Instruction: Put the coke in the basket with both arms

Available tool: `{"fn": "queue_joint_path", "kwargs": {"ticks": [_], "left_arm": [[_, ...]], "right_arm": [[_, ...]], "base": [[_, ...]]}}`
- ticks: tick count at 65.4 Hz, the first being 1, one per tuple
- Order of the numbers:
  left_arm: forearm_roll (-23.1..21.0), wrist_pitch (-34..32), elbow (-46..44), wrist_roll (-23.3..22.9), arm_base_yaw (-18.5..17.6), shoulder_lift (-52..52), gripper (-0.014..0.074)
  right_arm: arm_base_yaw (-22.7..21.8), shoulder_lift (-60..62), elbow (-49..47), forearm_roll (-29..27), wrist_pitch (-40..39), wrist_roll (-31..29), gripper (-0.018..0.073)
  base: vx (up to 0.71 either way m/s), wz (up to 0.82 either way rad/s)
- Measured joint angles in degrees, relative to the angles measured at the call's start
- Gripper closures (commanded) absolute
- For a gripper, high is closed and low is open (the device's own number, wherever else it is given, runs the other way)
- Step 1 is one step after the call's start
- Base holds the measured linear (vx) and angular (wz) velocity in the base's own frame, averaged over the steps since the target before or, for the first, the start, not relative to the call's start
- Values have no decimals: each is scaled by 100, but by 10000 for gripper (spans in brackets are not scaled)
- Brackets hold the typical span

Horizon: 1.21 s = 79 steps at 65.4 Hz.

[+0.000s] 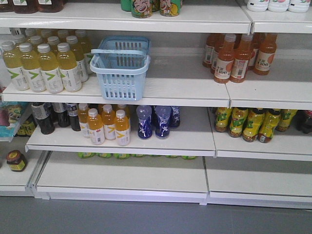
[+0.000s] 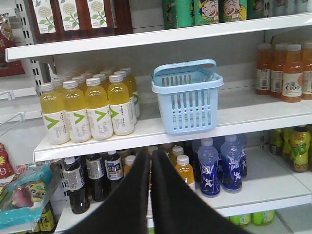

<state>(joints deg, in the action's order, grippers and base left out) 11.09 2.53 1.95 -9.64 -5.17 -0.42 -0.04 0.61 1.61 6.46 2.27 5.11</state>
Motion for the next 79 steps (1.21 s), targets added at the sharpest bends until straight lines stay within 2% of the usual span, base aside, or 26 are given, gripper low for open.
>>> {"fn": "queue_joint_path", "kwargs": {"ticks": [79], "left_arm": [[0, 0, 0, 0, 0, 0, 603]], "right_arm": [[0, 0, 0, 0, 0, 0, 564]], "base": [[11, -2]]}}
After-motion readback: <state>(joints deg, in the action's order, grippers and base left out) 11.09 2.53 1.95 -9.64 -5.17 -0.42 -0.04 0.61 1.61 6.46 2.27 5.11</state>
